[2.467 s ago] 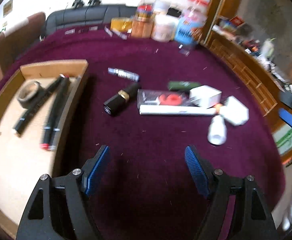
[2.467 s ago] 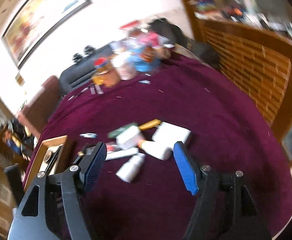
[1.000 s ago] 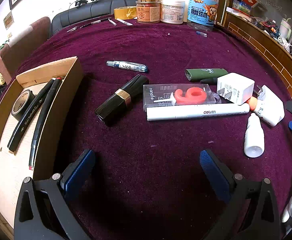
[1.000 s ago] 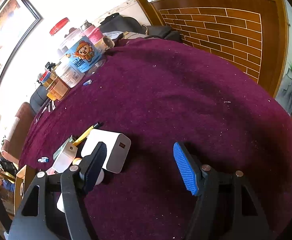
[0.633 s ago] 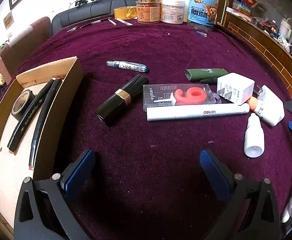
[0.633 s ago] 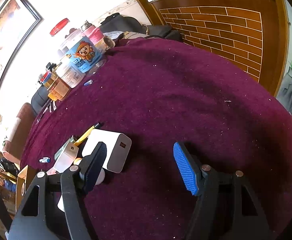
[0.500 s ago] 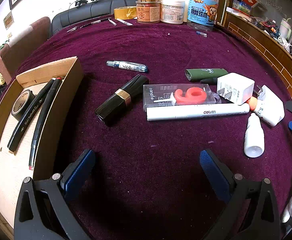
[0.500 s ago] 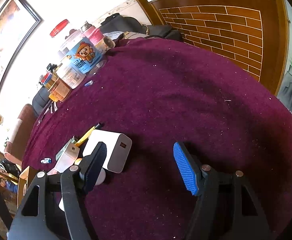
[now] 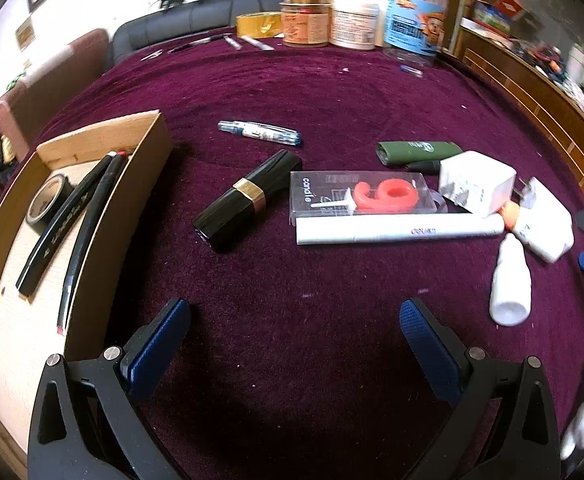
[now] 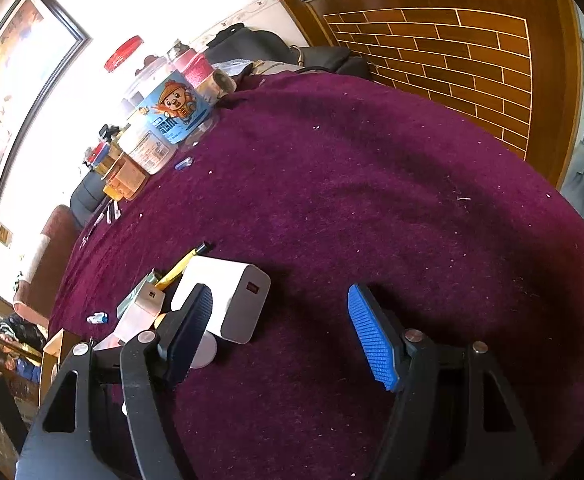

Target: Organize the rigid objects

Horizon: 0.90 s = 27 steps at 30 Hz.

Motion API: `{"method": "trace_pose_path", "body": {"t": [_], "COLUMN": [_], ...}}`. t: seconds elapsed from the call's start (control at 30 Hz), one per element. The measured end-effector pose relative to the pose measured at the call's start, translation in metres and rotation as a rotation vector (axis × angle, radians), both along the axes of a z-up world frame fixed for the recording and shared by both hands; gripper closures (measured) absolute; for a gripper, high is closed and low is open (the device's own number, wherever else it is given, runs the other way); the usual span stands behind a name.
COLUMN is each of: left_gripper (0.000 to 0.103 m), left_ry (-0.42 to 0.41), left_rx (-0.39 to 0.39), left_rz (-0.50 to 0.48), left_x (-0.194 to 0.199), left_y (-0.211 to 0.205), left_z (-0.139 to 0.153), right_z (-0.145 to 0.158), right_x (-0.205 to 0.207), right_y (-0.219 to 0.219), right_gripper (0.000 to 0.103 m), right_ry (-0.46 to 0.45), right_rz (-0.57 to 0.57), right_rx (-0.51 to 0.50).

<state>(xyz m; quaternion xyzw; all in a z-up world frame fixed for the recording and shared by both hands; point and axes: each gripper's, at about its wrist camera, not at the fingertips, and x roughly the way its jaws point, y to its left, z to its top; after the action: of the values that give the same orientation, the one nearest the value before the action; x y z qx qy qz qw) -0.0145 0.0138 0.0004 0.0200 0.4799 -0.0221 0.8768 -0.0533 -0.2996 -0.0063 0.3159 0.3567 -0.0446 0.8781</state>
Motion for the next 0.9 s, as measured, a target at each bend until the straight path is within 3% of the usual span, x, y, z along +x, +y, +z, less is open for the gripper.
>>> {"method": "trace_pose_path", "body": {"t": [0.3, 0.43, 0.5, 0.53, 0.6, 0.63, 0.7, 0.73, 0.83, 0.9], "left_gripper": [0.001, 0.001, 0.001, 0.001, 0.001, 0.010, 0.027, 0.027, 0.024, 0.015], "left_ry": [-0.001, 0.000, -0.001, 0.000, 0.006, 0.016, 0.010, -0.005, -0.127, -0.195], "left_rx": [0.001, -0.001, -0.001, -0.001, -0.003, -0.014, -0.089, -0.127, -0.198, -0.252], "left_rz": [0.013, 0.014, 0.016, 0.019, 0.008, -0.001, -0.024, -0.044, -0.066, -0.074], "left_x": [0.001, 0.002, 0.003, 0.003, 0.004, 0.001, -0.011, -0.020, -0.061, -0.081], "left_y": [0.000, -0.001, -0.001, -0.002, 0.000, 0.002, 0.008, 0.013, 0.041, 0.061], "left_z": [0.000, -0.001, -0.001, -0.001, 0.000, 0.002, 0.014, 0.023, 0.060, 0.076], "right_z": [0.005, 0.029, 0.054, 0.067, 0.079, 0.081, 0.079, 0.077, 0.075, 0.071], "right_x": [-0.001, -0.017, -0.035, -0.043, -0.045, -0.041, -0.019, -0.004, 0.016, 0.029], "right_y": [0.006, 0.019, 0.030, 0.038, 0.042, 0.042, 0.042, 0.050, 0.084, 0.109], "right_gripper": [0.033, 0.033, 0.033, 0.024, 0.007, 0.004, 0.004, 0.004, 0.005, 0.005], "right_ry": [-0.015, -0.080, -0.159, -0.208, -0.266, -0.269, -0.141, -0.083, -0.052, -0.036], "right_rz": [0.007, 0.019, 0.008, 0.021, 0.055, 0.078, 0.125, 0.187, 0.294, 0.404], "right_rx": [-0.045, -0.136, -0.230, -0.270, -0.257, -0.229, -0.209, -0.214, -0.282, -0.257]}}
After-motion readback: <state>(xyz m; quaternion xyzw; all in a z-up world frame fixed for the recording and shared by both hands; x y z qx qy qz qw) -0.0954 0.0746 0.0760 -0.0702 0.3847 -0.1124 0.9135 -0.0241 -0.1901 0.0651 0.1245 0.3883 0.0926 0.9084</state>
